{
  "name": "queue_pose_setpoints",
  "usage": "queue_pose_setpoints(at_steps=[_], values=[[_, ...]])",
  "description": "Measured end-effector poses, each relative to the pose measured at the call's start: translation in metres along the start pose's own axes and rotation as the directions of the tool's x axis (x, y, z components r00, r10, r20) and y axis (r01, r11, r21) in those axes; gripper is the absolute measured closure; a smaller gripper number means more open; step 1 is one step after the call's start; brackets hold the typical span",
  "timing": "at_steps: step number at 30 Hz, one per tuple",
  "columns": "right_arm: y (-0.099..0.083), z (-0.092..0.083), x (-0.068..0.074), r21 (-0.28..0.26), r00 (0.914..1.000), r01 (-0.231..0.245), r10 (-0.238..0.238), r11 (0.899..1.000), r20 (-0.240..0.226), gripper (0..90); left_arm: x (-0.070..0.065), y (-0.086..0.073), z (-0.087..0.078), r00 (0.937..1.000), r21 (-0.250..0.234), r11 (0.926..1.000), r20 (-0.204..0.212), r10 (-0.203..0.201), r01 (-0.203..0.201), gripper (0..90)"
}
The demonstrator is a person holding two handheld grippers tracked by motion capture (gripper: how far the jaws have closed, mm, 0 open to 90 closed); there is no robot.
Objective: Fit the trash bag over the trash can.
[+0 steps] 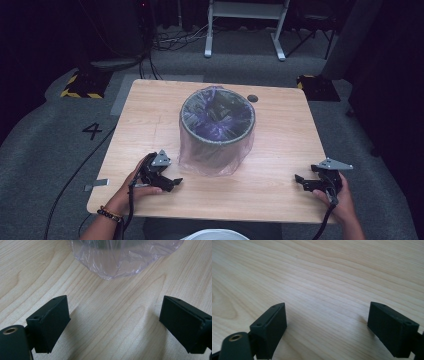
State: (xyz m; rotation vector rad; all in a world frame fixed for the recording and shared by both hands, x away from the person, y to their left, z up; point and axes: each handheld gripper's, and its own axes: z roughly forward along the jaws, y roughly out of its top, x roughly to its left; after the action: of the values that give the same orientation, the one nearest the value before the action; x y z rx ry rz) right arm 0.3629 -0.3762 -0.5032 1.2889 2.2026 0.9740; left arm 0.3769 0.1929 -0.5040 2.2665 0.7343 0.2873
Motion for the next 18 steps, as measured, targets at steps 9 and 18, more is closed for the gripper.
queue_pose_setpoints(at_steps=[9,18], values=[[-0.001,-0.001,-0.013,-0.004,0.9958,-0.062,0.062,0.998,0.068,15.6,0.001,0.001,0.001,1.0000,0.001,1.0000,0.005,0.003,-0.003,8.3],[-0.002,-0.002,-0.014,-0.006,0.9919,-0.085,0.085,0.996,0.095,15.6,0.001,0.002,0.002,1.0000,0.004,1.0000,0.000,0.004,-0.004,7.5]])
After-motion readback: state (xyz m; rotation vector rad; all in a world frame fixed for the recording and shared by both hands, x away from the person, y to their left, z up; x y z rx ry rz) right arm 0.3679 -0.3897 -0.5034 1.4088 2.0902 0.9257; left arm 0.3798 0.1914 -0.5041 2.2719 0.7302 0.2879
